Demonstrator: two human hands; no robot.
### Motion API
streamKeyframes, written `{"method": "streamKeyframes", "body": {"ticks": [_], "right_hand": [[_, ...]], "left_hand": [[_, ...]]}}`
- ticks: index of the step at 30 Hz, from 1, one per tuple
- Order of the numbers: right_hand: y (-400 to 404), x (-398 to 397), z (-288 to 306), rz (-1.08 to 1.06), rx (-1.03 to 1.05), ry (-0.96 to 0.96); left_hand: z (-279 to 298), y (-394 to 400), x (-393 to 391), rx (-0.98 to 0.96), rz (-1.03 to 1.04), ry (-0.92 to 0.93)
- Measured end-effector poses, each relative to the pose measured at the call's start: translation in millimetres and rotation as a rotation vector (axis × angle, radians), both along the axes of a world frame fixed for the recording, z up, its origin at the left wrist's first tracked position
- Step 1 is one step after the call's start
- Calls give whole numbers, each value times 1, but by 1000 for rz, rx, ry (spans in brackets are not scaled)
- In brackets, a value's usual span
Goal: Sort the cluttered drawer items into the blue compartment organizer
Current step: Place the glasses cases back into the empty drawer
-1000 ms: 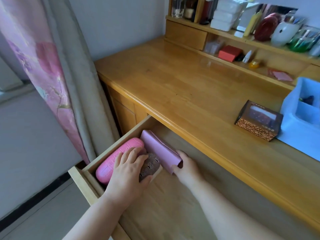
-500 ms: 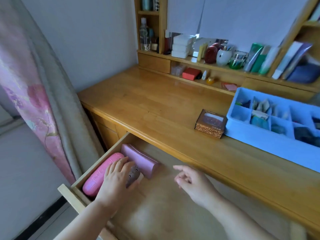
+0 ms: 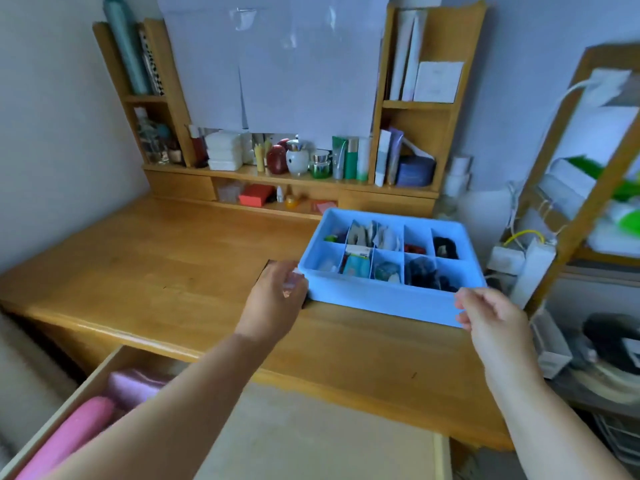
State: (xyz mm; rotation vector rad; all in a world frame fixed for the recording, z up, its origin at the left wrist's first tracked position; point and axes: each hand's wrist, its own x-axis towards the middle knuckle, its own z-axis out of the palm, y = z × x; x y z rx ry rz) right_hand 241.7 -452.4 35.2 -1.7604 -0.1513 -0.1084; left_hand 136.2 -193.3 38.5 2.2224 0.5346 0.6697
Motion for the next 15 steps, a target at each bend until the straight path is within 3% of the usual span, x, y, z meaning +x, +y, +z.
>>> {"method": "streamKeyframes", "body": {"ticks": [7,12,15], "right_hand": [[2,73,-1,-99,-171,33],[2,112,0,-103,-127,311],[5,119,-1,-90,-230,317]], "left_hand": [[11,37,80,286,62,489],[-2,42,111,311,72,515],[-2,47,120,185,97,469]]}}
